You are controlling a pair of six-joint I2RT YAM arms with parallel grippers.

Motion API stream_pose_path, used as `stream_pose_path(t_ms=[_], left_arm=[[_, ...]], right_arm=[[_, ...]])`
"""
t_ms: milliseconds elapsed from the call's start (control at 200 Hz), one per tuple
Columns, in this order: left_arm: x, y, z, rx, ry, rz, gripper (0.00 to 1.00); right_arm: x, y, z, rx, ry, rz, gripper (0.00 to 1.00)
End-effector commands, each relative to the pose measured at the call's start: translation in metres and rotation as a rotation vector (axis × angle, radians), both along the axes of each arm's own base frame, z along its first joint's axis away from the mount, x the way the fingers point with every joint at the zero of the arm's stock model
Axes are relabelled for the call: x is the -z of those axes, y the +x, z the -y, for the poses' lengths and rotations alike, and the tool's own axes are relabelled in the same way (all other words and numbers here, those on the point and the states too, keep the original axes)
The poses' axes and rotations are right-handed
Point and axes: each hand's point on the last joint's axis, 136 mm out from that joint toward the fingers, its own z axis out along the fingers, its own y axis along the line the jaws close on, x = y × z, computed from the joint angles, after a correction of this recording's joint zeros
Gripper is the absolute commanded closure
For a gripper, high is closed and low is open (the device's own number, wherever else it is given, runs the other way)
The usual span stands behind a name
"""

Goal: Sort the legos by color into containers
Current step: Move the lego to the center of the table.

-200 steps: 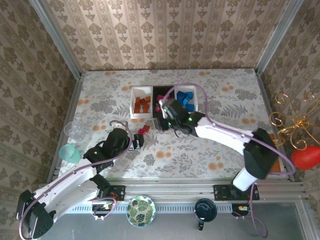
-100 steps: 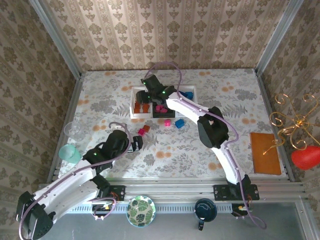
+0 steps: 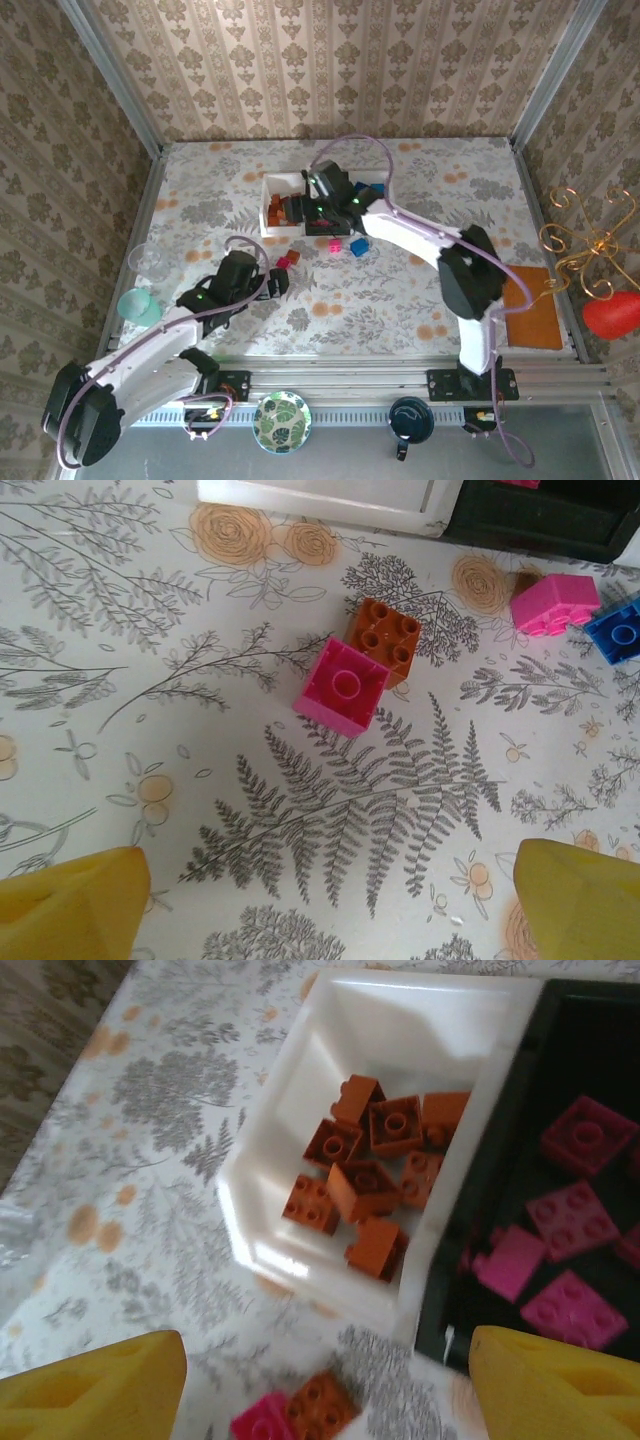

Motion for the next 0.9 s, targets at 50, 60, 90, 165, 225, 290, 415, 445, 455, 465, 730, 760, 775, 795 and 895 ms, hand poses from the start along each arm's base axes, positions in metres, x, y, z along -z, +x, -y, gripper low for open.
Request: stream_pose_path(t_ms=[50, 60, 90, 165, 225, 290, 415, 445, 455, 465, 730, 760, 775, 795, 895], left_arm=[[0.009, 0.014, 0.02, 0.079, 0.02, -0.03, 0.14], [0.011, 0.015, 0.021, 0.08, 0.025, -0.035, 0.14], [0.016, 0.017, 0.023, 0.084, 0.041, -0.048, 0.15], [0.027, 0.025, 0.025, 0.088, 0.083, -0.073, 0.21], [0.035, 0.031, 0.025, 0.082, 0.115, -0.082, 0.26], [0.038, 0.037, 0.026, 0.082, 0.14, -0.077, 0.28], [0.041, 0.05, 0.024, 0.071, 0.204, -0.058, 0.28], [0.042, 0.053, 0.023, 0.067, 0.218, -0.057, 0.28], [0.042, 0.054, 0.023, 0.065, 0.221, -0.058, 0.28], [0.043, 0.055, 0.023, 0.065, 0.224, -0.06, 0.28], [0.058, 0.072, 0.021, 0.058, 0.319, -0.064, 0.4], [0.059, 0.073, 0.02, 0.057, 0.326, -0.064, 0.4], [0.06, 0.073, 0.02, 0.056, 0.33, -0.064, 0.4], [0.061, 0.074, 0.02, 0.057, 0.334, -0.063, 0.41], [0.064, 0.076, 0.023, 0.07, 0.335, -0.059, 0.5]], right_arm=[[-0.015, -0.041, 0.02, -0.002, 0.095, 0.033, 0.24], [-0.014, -0.043, 0.022, 0.001, 0.093, 0.033, 0.24], [-0.01, -0.05, 0.029, 0.013, 0.094, 0.029, 0.24], [-0.003, -0.062, 0.045, 0.038, 0.083, 0.023, 0.24], [0.001, -0.069, 0.054, 0.051, 0.075, 0.022, 0.23], [0.004, -0.074, 0.061, 0.062, 0.066, 0.022, 0.23], [0.007, -0.079, 0.07, 0.079, 0.055, 0.026, 0.23], [0.006, -0.079, 0.071, 0.082, 0.054, 0.028, 0.23], [0.006, -0.079, 0.071, 0.081, 0.054, 0.028, 0.23], [0.006, -0.079, 0.071, 0.082, 0.055, 0.029, 0.23], [0.004, -0.08, 0.073, 0.09, 0.059, 0.036, 0.23], [0.002, -0.079, 0.074, 0.093, 0.061, 0.041, 0.23], [0.003, -0.079, 0.075, 0.094, 0.059, 0.04, 0.23], [0.002, -0.08, 0.075, 0.096, 0.059, 0.042, 0.23], [0.0, -0.08, 0.078, 0.101, 0.059, 0.048, 0.23]])
